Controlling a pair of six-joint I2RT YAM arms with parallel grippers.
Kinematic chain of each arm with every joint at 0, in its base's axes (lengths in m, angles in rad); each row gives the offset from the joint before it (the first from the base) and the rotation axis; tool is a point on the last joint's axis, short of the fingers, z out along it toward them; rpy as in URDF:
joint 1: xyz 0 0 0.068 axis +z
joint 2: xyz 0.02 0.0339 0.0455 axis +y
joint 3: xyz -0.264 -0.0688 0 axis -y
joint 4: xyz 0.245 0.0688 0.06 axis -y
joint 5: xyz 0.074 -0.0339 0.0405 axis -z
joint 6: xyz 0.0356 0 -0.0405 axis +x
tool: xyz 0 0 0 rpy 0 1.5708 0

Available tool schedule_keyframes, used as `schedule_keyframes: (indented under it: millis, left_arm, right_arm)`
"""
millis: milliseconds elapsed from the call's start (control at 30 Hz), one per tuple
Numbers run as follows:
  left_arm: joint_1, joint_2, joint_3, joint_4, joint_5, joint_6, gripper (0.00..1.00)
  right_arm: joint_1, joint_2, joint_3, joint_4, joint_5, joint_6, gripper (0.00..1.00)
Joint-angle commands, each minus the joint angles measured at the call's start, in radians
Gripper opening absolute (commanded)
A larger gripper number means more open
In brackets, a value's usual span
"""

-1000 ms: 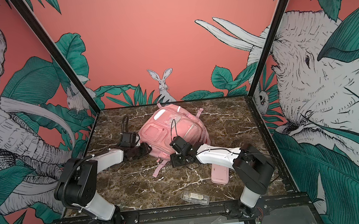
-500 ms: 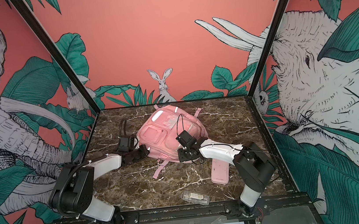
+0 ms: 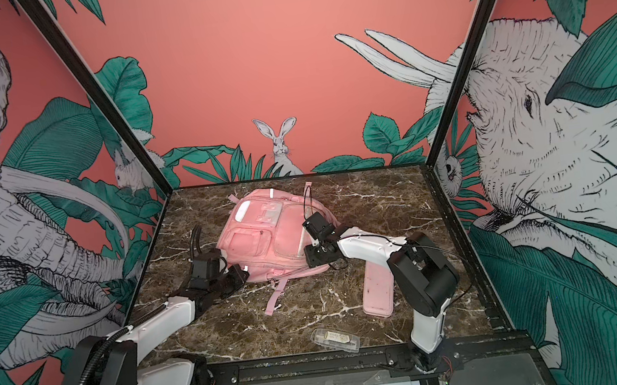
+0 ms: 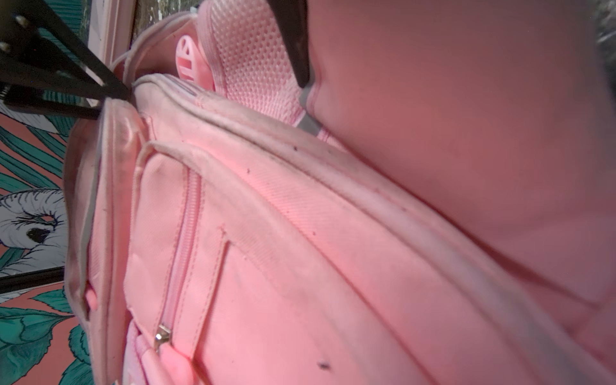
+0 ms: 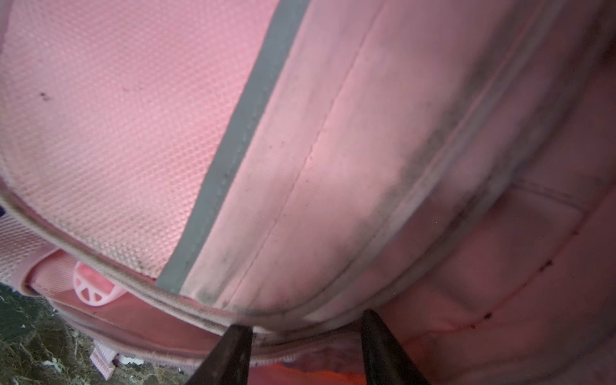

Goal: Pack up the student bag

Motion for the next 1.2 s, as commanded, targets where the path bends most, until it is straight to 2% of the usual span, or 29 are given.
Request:
schedule_keyframes:
  millis: [0,267,333,533,633,733,1167]
  left_arm:
    - [0.003,-0.024,-0.009,-0.010,0.010,-0.015,0.06]
    - [-0.013,-0.010,0.015,0.012,0.008,-0.041,0.07]
    - [-0.015,-0.013,0.021,0.010,0.009,-0.044,0.07]
    - [-0.021,-0.025,0.048,-0.015,0.010,-0.038,0.07]
    - [-0.021,-0.033,0.061,-0.034,0.009,-0.028,0.07]
    - [-0.022,-0.039,0.067,-0.039,0.018,-0.029,0.07]
    - [-0.029,-0.070,0.095,-0.080,0.026,-0.028,0.08]
  right_arm:
    - [0.025,-0.054,-0.001,-0.008,0.049,0.003,0.54]
    - [0.181,-0.165,-0.044,-0.021,0.200,0.043,0.59]
    - [0.209,-0.202,-0.060,0.002,0.208,0.058,0.59]
    - [0.292,-0.181,-0.121,0.204,0.096,0.086,0.57]
    - [0.312,-0.126,-0.141,0.324,0.001,0.111,0.56]
    - [0.327,-0.090,-0.164,0.437,-0.045,0.137,0.56]
    - [0.344,0.045,-0.201,0.651,-0.007,0.131,0.53]
